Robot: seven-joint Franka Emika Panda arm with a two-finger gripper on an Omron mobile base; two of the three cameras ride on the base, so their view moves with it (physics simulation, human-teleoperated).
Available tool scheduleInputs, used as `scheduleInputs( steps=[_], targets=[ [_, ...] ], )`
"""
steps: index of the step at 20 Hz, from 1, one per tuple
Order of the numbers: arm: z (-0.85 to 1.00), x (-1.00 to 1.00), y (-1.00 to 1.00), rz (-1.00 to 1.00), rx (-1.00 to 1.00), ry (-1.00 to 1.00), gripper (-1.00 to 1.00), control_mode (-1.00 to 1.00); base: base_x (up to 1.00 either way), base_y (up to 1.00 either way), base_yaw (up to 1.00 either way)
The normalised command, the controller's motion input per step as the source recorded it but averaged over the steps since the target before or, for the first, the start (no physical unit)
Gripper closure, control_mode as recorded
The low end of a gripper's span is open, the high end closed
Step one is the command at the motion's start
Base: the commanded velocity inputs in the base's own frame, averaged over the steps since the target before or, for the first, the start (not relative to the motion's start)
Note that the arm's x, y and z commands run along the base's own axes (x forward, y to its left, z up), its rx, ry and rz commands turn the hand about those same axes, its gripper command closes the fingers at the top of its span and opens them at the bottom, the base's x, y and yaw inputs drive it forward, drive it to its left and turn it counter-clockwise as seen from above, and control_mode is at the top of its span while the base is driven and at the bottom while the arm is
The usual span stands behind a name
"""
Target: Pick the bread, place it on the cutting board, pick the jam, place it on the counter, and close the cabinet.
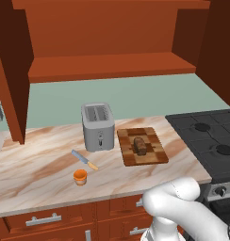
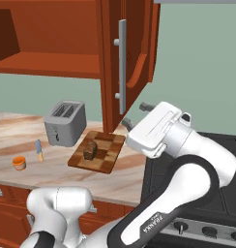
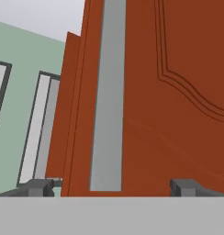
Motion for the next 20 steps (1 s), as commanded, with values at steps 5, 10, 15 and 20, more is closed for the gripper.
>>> scheduleInputs(
  steps=[5,10,15,20],
  targets=[
    [0.02,0.05,0.0,0.04,0.0,0.0,-1.0,-1.0,0.0,0.0,0.0],
    [0.01,0.08,0.0,0.05,0.0,0.0,-1.0,-1.0,0.0,0.0,0.0],
    [0.03,0.02,0.0,0.04,0.0,0.0,-1.0,-1.0,0.0,0.0,0.0],
    [0.11,0.0,0.0,0.03,0.0,0.0,-1.0,-1.0,0.0,0.0,0.0]
  ],
)
